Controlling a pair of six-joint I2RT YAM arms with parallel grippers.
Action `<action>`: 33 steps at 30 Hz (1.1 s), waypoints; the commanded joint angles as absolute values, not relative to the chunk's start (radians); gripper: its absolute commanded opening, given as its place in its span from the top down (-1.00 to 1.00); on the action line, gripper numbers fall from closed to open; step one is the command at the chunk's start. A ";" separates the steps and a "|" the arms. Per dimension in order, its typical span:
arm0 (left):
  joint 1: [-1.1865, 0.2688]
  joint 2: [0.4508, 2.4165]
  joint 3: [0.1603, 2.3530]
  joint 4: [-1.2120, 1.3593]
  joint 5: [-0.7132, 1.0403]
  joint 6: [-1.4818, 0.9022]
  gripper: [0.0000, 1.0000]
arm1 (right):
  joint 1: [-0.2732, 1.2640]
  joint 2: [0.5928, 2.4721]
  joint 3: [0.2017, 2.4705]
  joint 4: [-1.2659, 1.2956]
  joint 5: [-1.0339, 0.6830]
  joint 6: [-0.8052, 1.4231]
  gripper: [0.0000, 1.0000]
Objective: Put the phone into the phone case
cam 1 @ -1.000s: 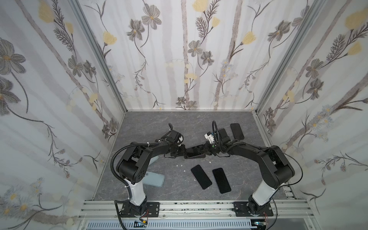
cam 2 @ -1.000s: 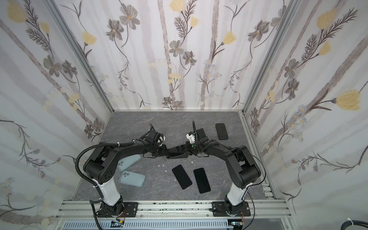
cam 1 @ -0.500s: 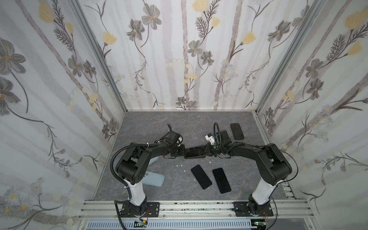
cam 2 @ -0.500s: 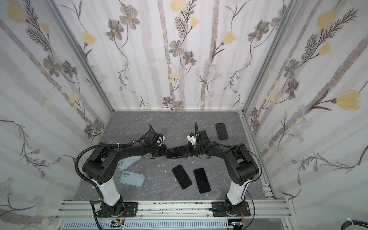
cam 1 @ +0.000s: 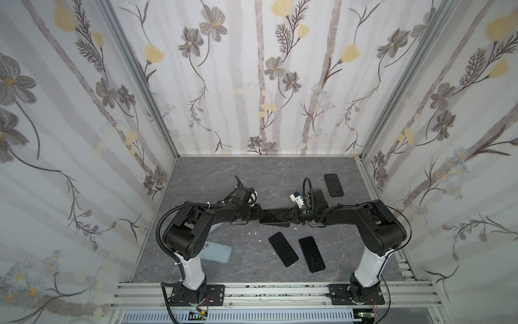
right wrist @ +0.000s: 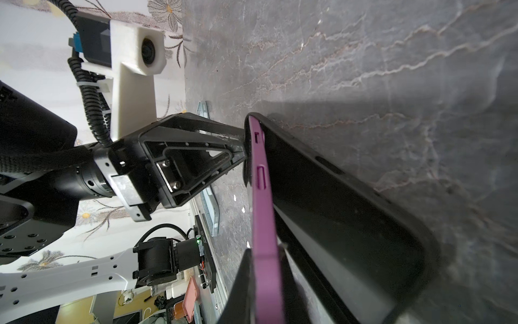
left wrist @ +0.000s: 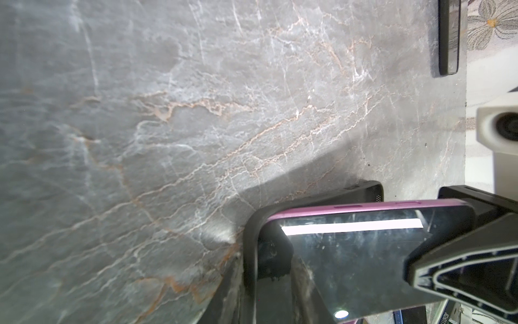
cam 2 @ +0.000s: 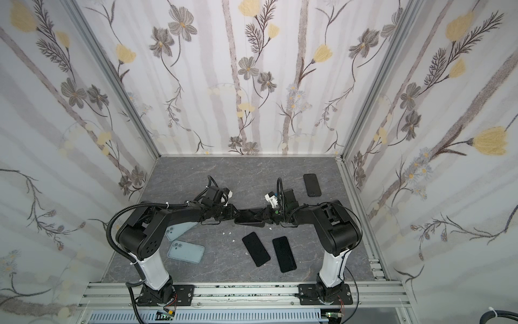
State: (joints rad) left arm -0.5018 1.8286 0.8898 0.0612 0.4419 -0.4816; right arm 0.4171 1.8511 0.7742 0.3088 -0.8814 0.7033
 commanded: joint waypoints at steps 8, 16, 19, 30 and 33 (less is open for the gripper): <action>-0.524 1.788 0.803 0.020 0.441 -0.583 0.41 | 0.439 1.814 0.614 0.360 -0.679 0.862 1.00; -0.538 1.797 0.814 -0.031 0.356 -0.567 0.41 | 0.445 1.816 0.647 0.244 -0.635 0.825 0.92; -0.535 1.801 0.824 -0.085 0.267 -0.543 0.41 | 0.445 1.792 0.685 0.163 -0.600 0.799 0.74; -0.531 1.851 0.820 -0.121 0.194 -0.512 0.42 | 0.457 1.726 0.829 -0.042 -0.532 0.734 0.41; -0.530 1.853 0.825 -0.124 0.183 -0.507 0.43 | 0.466 1.717 0.868 -0.095 -0.524 0.720 0.33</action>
